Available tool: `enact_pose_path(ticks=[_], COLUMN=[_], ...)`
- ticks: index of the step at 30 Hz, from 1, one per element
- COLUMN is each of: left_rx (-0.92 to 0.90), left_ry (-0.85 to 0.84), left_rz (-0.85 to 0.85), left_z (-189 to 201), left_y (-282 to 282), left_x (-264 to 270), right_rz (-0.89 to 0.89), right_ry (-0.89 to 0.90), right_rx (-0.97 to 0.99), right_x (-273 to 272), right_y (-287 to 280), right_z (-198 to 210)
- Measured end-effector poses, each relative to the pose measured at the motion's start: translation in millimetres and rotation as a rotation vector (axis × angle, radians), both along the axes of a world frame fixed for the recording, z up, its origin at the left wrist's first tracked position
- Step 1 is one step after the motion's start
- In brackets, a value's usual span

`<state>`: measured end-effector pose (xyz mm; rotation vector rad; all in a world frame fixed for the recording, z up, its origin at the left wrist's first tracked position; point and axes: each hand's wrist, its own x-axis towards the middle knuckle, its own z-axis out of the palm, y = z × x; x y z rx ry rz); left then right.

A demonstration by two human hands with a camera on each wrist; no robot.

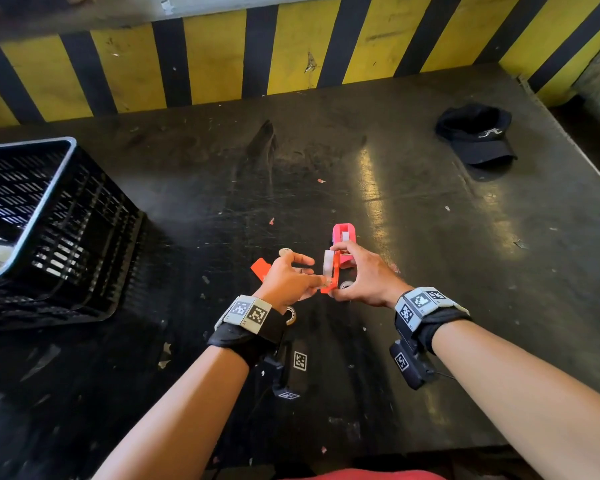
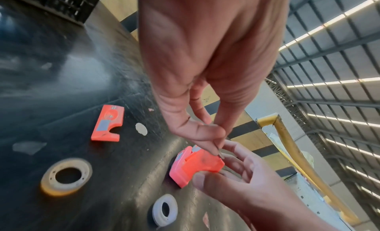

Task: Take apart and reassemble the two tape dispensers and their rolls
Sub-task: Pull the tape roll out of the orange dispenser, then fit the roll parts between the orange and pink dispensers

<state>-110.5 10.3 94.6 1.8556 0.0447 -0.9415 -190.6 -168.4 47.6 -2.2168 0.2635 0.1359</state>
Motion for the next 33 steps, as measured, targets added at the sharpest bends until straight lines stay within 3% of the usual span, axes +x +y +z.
enact_pose_path(ticks=[3,12,18,22,25,33], left_rx=[-0.009,0.152,0.422,0.583,0.619,0.716], left_ry=[0.017,-0.395,-0.326,-0.428,-0.478,-0.457], left_rz=[-0.008,-0.247,-0.398,-0.367,-0.368,-0.561], left_z=[2.8,-6.2,-35.4,-58.0,-66.4,-95.2], left_y=[1.1,7.1,30.0,54.0,62.8,54.3], left_x=[-2.7,-14.8,14.4,49.3,65.5,89.6], right_rz=[0.010,-0.004,-0.012,-0.004,0.003,0.052], right_ry=[-0.014,-0.051,-0.022,0.000,0.014,0.076], right_rx=[0.006,0.049,0.024,0.020,0.018,0.016], right_x=[0.9,7.4,14.2,21.8,28.6,50.0], right_y=[1.6,3.5,-2.2,-2.6,-1.2,1.5], right_z=[1.9,2.7,-0.9,-4.8,-9.2,-25.4])
